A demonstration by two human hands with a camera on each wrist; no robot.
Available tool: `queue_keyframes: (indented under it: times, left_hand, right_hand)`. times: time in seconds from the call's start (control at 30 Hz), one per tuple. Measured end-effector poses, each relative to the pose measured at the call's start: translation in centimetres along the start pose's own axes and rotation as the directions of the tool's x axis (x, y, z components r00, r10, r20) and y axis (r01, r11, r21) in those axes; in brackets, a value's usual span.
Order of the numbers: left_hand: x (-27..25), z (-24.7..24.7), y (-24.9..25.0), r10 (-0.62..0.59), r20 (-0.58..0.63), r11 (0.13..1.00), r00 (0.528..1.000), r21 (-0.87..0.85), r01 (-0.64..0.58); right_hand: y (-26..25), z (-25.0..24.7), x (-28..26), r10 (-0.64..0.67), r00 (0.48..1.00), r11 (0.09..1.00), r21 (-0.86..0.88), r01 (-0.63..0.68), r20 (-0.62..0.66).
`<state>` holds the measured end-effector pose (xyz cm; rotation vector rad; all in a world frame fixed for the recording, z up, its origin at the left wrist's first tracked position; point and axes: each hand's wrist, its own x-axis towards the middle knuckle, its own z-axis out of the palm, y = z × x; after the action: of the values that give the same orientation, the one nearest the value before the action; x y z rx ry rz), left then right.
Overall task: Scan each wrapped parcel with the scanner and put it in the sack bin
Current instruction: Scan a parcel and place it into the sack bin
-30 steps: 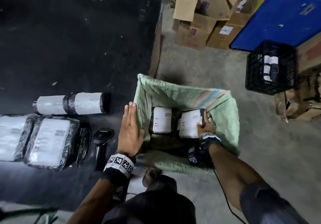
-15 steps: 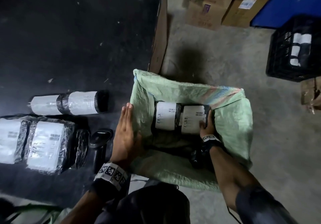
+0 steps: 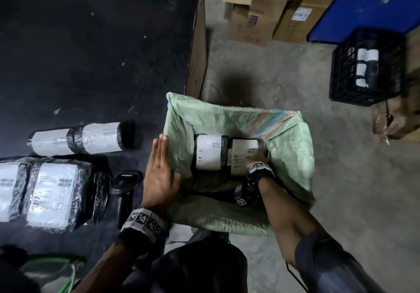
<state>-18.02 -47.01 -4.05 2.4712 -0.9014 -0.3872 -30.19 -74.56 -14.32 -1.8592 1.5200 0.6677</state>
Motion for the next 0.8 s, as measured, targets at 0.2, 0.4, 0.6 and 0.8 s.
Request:
queue_keyframes:
  times: [0.2,0.4,0.6,0.8]
  left_hand:
    - [-0.7,-1.5,1.6,-0.083,0.004,0.996,0.997,-0.018,0.083]
    - [-0.7,-4.6,2.3,-0.072,-0.012,0.997,0.997,-0.042,0.071]
    - [-1.7,-9.5,0.5,0.085,-0.115,0.995,0.99,-0.05,-0.091]
    - [-5.9,-16.0,-5.3,-0.04,-0.206,0.987,0.978,-0.161,0.007]
  right_hand:
    - [-2.3,-4.1,-4.6,-0.155,0.98,0.986,-0.049,0.162,0.128]
    - [-5.5,-7.4,-11.2,-0.372,0.923,0.911,-0.151,0.384,0.1]
    - [-8.8,-7.4,-21.7,-0.613,0.778,0.79,-0.111,0.603,-0.135]
    - [-12.8,-1.9,-30.7,-0.766,0.607,0.641,-0.177,0.747,-0.21]
